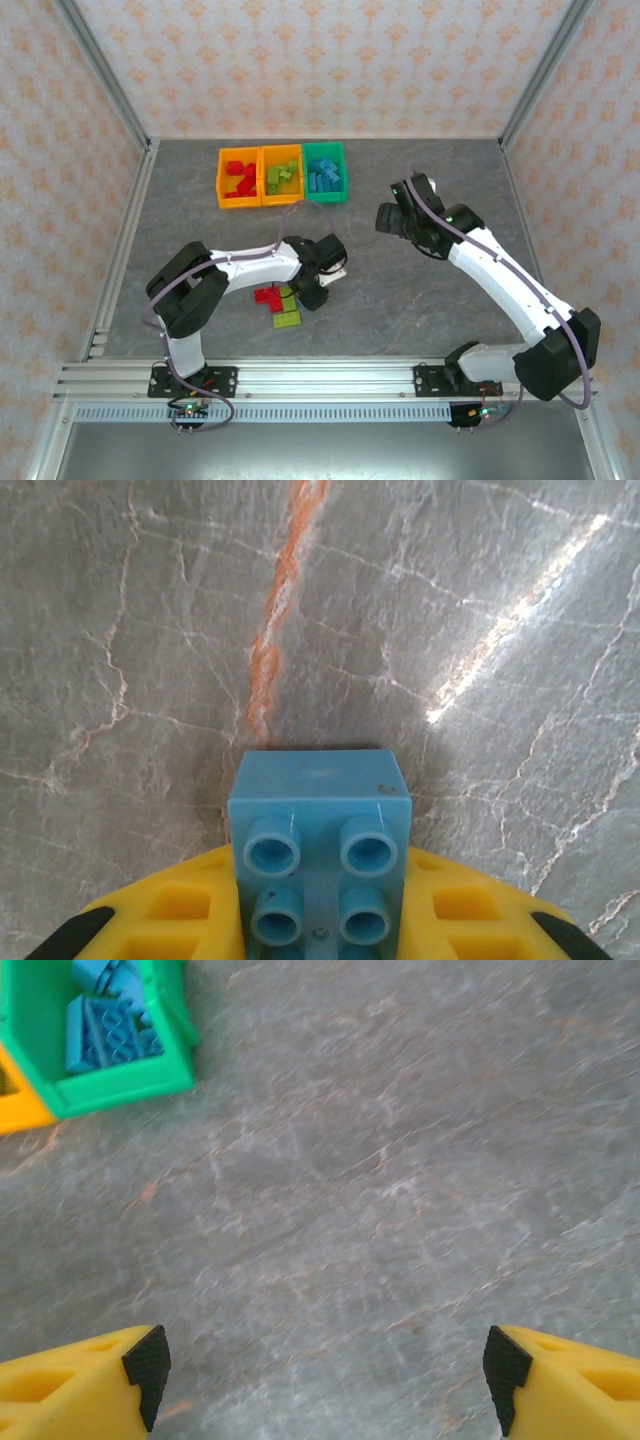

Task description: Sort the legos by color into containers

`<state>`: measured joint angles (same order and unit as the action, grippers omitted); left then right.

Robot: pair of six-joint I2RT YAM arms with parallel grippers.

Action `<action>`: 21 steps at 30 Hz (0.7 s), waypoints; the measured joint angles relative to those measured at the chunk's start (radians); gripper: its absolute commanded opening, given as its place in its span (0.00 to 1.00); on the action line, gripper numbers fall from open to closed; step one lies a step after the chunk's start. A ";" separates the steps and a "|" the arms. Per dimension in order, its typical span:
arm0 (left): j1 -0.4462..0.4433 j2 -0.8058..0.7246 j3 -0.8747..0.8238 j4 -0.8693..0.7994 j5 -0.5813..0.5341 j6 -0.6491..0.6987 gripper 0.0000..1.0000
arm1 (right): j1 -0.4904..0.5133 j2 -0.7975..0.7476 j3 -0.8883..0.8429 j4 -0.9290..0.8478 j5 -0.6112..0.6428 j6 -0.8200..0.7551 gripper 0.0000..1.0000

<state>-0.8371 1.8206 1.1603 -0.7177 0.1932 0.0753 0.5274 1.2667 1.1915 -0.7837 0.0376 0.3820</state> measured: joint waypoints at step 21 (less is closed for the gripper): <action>0.342 0.399 1.044 0.026 -0.111 -0.164 0.32 | 0.000 -0.117 -0.172 0.201 -0.377 0.142 0.75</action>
<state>-0.4953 2.2200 2.2040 -0.6918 0.0822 -0.0891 0.5274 1.1500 1.0191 -0.5831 -0.3393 0.5240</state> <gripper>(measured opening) 0.310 0.757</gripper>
